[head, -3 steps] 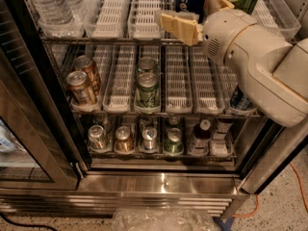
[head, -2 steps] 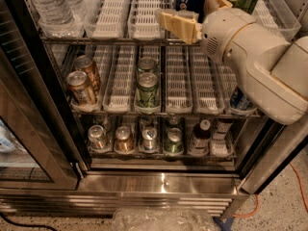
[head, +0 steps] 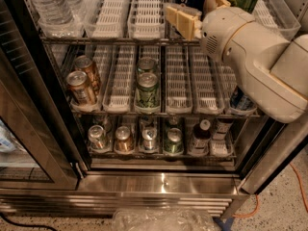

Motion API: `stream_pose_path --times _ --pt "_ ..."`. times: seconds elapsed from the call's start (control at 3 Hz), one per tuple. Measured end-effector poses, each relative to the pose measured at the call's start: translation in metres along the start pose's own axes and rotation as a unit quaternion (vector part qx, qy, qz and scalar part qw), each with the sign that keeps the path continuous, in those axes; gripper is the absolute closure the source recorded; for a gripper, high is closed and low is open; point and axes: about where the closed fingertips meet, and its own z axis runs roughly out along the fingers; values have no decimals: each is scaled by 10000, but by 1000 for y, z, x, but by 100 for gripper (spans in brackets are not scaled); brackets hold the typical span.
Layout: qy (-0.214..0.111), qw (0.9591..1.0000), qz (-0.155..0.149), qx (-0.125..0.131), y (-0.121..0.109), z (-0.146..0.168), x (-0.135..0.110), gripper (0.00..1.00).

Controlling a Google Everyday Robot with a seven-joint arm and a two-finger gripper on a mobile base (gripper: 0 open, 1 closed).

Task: Pick pepsi can from top shelf of fridge

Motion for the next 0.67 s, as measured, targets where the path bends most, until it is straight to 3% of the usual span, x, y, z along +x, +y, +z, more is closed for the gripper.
stream_pose_path --times 0.67 --pt "-2 10000 -2 -1 0 0 0 89"
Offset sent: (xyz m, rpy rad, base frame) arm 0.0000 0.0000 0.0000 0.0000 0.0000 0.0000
